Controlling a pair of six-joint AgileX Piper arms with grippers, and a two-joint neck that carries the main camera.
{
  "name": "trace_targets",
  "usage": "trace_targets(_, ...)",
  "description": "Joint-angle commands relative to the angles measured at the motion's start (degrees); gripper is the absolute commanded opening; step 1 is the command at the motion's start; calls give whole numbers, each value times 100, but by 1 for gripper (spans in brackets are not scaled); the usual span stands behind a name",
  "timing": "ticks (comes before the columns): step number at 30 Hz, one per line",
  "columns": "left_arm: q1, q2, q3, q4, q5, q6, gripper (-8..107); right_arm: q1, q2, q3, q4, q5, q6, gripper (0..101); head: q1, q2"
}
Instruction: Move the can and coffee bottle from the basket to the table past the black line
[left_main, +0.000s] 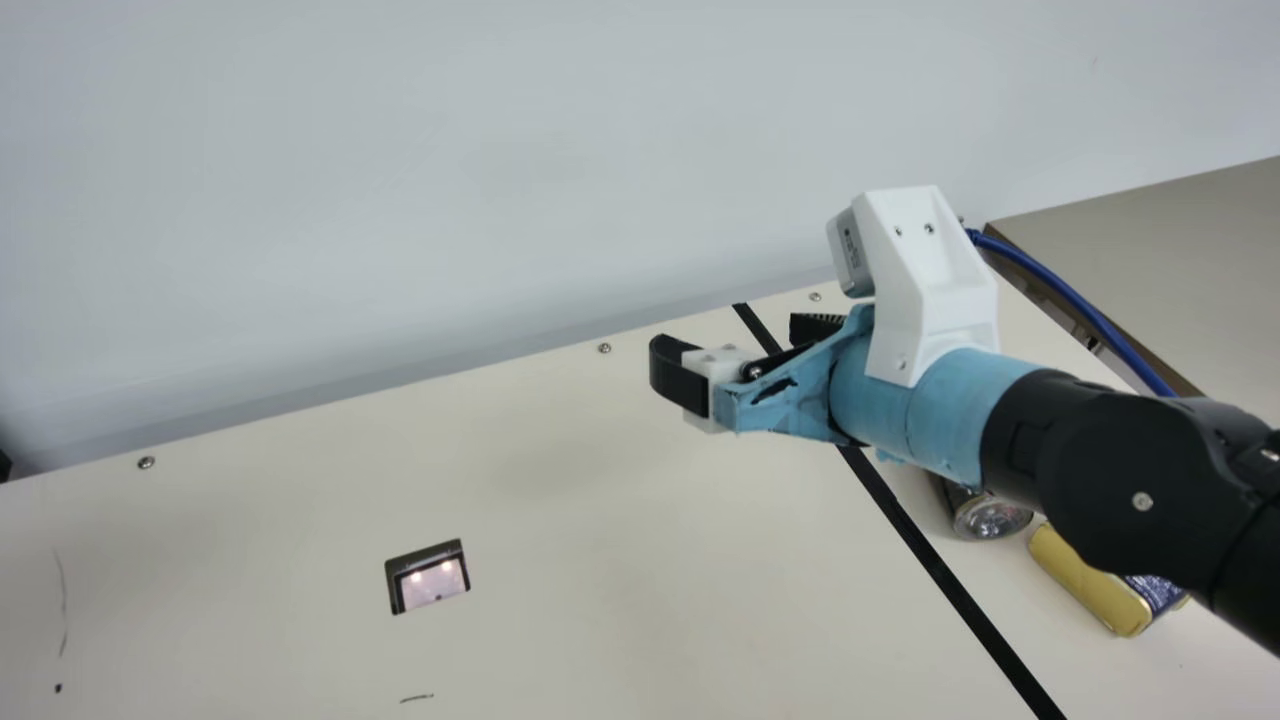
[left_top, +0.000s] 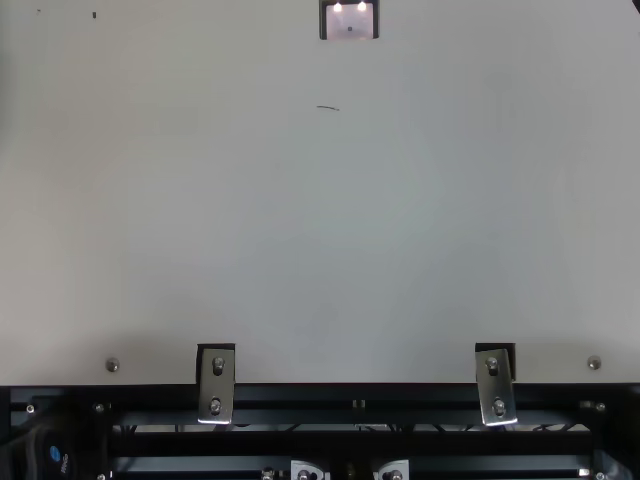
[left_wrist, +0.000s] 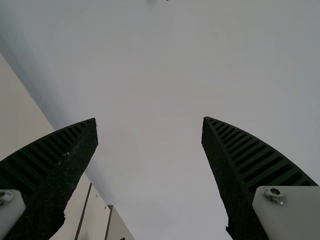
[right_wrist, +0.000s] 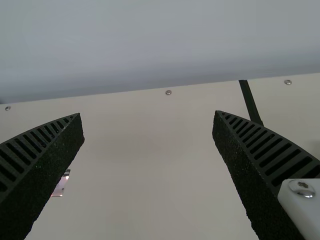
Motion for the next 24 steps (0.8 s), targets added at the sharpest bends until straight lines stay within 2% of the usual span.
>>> trace_targets(1, -3, -47, -21, 30, -34, 41, 90, 5, -22, -12, -56, -4, 26, 101, -154, 57)
trace_targets(6, -165, -395, 16, 220, -164, 435, 90, 40, -243, 48, -243, -34, 40, 101, -154, 57)
trace_targets(13, -724, -1057, 141, 665, -627, 1865, 90, 72, -706, 289, -468, -9, -58, 101, -154, 57)
trace_targets(14, -830, -1111, 174, 676, -716, 1839, 90, 68, -625, 244, -463, -23, -34, 101, -154, 57)
trace_targets(15, -656, -1000, 145, 648, -580, 1474, 90, 72, -687, 283, -469, -18, -51, 101, -154, 57)
trace_targets(18, -828, -1113, 171, 654, -695, 1813, 90, 72, -721, 293, -469, -27, -58, 101, -154, 57)
trace_targets(24, -845, -1193, 134, 877, -716, 1924, 90, 72, -721, 293, -469, -12, -58, 101, -154, 57)
